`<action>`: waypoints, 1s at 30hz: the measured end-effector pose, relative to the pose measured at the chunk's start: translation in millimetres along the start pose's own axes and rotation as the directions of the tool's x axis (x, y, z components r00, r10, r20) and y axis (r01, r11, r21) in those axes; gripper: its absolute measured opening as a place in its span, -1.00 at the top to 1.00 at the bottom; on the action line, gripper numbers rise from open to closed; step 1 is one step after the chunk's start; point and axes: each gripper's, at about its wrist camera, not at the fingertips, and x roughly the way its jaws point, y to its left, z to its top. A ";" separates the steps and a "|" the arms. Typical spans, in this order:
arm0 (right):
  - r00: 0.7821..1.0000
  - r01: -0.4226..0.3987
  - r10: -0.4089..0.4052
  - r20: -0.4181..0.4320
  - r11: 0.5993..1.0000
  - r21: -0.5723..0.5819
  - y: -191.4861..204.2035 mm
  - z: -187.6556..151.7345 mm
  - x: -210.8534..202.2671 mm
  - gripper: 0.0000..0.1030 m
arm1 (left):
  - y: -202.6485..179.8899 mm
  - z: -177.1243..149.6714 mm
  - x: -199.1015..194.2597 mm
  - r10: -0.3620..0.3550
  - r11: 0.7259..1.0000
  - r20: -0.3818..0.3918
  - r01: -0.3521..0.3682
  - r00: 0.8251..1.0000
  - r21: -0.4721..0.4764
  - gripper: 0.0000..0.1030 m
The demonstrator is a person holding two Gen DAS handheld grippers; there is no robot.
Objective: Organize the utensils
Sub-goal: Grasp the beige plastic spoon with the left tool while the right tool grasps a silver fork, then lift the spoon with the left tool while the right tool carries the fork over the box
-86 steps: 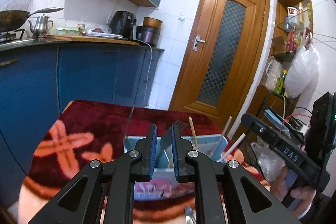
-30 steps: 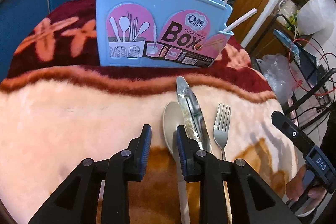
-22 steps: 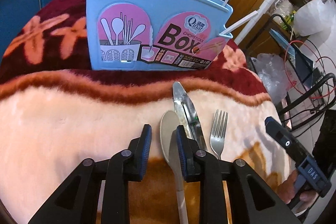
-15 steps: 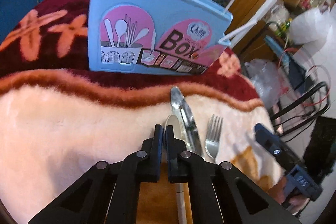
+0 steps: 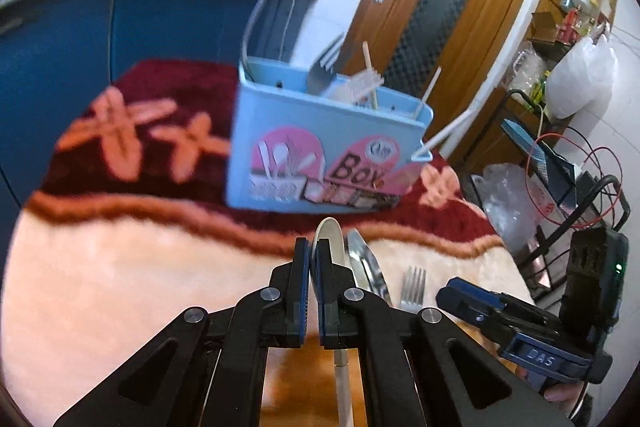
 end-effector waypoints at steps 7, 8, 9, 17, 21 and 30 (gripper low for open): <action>1.000 0.018 -0.017 -0.025 1.000 0.025 -0.5 2.2 15.2 0.29 | 7.0 6.4 -24.7 -0.013 1.000 0.112 0.013 0.994 -0.001 0.94; 1.000 0.019 -0.019 -0.025 1.000 0.024 -0.1 2.9 16.7 0.35 | 7.2 7.1 -27.7 -0.009 1.000 0.129 0.009 0.992 0.004 0.94; 0.999 0.019 -0.019 -0.026 1.000 0.023 -0.3 3.5 17.7 0.46 | 7.3 7.7 -30.2 -0.007 1.000 0.142 0.006 0.990 0.006 0.94; 0.999 -0.003 0.001 0.050 0.999 0.036 1.0 2.2 4.1 0.91 | 8.8 9.6 -43.6 0.017 1.000 0.216 -0.019 0.976 0.010 0.94; 0.986 0.006 -0.006 0.166 1.000 -0.001 11.9 5.9 -21.4 0.93 | 7.7 13.9 -53.5 0.035 0.999 0.271 -0.041 0.962 0.016 0.94; 0.878 0.178 -0.112 0.465 0.979 -0.100 42.7 29.2 -83.4 0.93 | 1.7 41.2 -74.1 0.062 0.996 0.407 -0.084 0.911 0.038 0.94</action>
